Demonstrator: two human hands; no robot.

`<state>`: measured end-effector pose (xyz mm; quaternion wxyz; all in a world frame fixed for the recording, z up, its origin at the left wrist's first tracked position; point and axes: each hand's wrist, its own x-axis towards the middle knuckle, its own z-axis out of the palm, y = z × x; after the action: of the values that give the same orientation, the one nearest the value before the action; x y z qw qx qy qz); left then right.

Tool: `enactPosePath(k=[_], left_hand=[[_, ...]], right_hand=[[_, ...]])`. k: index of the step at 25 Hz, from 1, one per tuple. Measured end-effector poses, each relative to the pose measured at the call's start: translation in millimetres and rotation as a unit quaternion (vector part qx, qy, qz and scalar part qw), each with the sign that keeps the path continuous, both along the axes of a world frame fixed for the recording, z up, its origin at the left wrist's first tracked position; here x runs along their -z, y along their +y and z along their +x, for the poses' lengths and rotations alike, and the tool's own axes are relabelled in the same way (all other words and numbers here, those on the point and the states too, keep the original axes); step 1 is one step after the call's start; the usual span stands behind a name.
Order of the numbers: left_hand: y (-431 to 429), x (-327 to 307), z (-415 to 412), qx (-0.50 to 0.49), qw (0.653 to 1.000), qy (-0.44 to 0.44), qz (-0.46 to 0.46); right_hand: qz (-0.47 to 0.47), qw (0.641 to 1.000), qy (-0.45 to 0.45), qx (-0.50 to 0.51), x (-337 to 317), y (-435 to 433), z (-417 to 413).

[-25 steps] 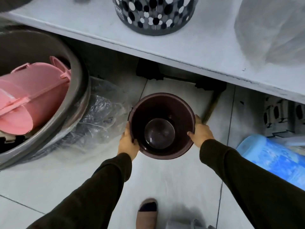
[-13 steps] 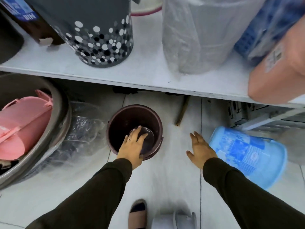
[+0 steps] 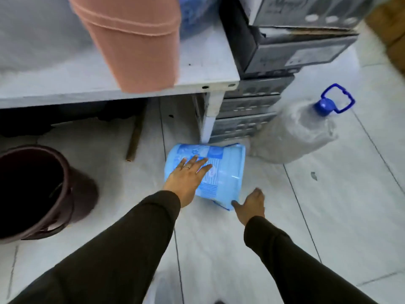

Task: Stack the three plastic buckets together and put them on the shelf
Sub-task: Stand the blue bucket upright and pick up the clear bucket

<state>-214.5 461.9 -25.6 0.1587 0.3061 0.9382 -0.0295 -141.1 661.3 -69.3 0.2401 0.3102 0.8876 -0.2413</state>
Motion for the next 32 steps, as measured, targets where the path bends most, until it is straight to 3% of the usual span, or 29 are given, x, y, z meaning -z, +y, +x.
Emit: enactPosePath(k=[3,6,8,10,13,16,19,22,27,32], left_hand=[[79.6,14.4,-35.8,0.175,0.982,0.071,-0.029],[128.4,22.3,-55.0,0.305,0.941,0.096,-0.113],[137.0,17.1,-62.3,0.328,0.926,0.102,-0.156],[131.7,3.0,-66.2,0.315,0.931,0.113,-0.147],[98.7,-31.2,-68.6,0.317,0.935,0.085,-0.131],[45.6,-50.4,-51.6,0.261,0.955,-0.027,-0.136],[10.7,-37.0,-8.0,0.150,0.974,-0.073,-0.154],[-2.4,-12.1,27.9,0.057,0.976,-0.117,-0.176],[-25.7,7.7,47.8,-0.005,0.989,-0.041,-0.142],[-54.7,-21.0,88.0,-0.007,0.981,-0.014,-0.195]], right_hand=[[-0.122,0.990,0.005,0.073,39.1,15.8,-12.9],[-0.173,0.971,0.124,0.105,54.3,15.4,-15.1],[-0.198,0.956,0.201,0.086,44.7,14.4,-13.9],[-0.208,0.952,0.226,0.009,26.8,15.3,-13.2],[-0.122,0.938,0.247,-0.209,-0.6,18.2,-8.9],[0.002,0.884,0.174,-0.434,-15.4,6.6,-7.3],[0.051,0.826,0.104,-0.552,-11.3,-17.3,-1.6],[0.056,0.792,0.081,-0.603,-0.5,-38.0,-0.5],[0.116,0.819,0.078,-0.557,-3.2,-33.2,-11.3],[0.120,0.834,0.115,-0.526,-44.1,-33.1,17.5]])
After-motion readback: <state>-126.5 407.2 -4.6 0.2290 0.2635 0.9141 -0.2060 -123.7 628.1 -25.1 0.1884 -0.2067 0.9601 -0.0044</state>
